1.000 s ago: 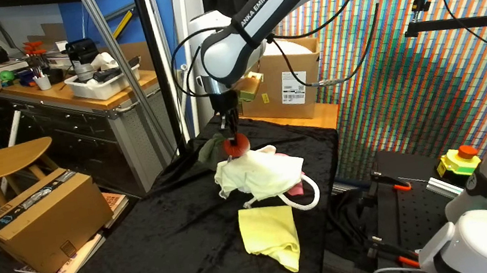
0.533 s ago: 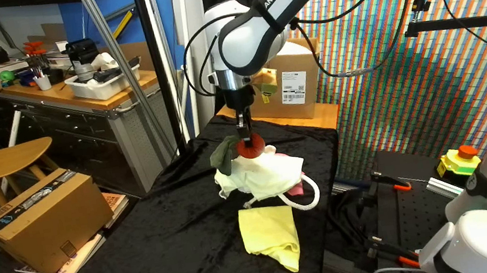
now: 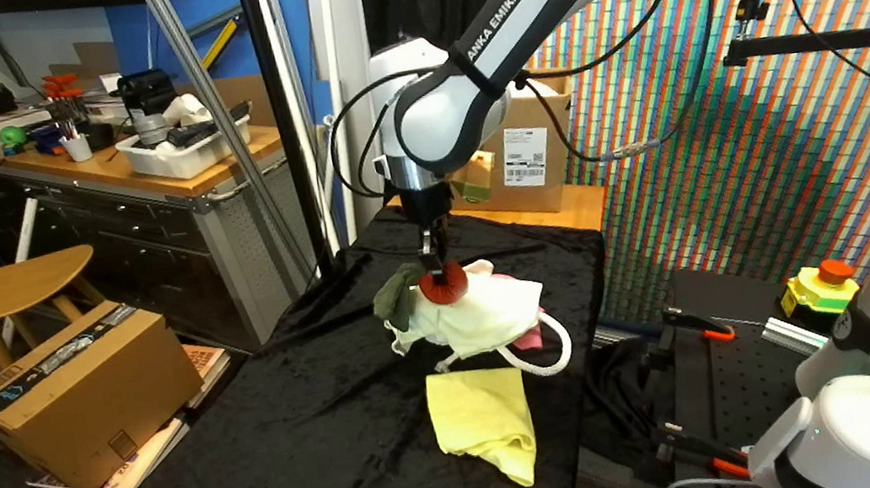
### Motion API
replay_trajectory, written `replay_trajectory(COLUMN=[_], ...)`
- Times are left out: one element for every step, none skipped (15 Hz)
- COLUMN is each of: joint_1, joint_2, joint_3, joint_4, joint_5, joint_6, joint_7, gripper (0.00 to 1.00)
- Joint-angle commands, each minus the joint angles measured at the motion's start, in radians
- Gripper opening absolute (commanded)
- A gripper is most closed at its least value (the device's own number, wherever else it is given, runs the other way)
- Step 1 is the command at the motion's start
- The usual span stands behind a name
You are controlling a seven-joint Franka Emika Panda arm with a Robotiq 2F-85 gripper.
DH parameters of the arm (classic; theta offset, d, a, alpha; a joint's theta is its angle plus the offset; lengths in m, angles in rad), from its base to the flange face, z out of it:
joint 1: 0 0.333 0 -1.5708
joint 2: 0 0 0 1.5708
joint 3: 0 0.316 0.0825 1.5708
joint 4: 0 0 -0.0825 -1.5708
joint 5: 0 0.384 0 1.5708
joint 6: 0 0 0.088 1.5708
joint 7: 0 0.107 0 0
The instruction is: Pile all the objects closer to you
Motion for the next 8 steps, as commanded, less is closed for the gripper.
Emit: replay_trajectory(joint_1=[0.013, 0.015, 0.019, 0.021, 0.022, 0.022, 0.016, 0.014], joint_2=[0.073, 0.089, 0.103, 0.115, 0.129, 0.143, 0.157, 0.171], joint_3=[-0.022, -0.028, -0.035, -0.042, -0.046, -0.05, -0.047, -0.046], joint_4=[0.062, 0.07, 0.08, 0.088, 0.098, 0.107, 0.117, 0.129], joint_5=[-0.021, -0.029, -0.038, -0.046, -0.048, -0.052, -0.045, -0.039], joint_6=[0.011, 0.011, 0.011, 0.008, 0.005, 0.007, 0.007, 0.005], joint_7=[0.068, 0.086, 0.104, 0.121, 0.133, 0.146, 0.146, 0.15], gripper=[0.1, 0.1, 0.1, 0.1, 0.1, 0.1, 0.1, 0.1])
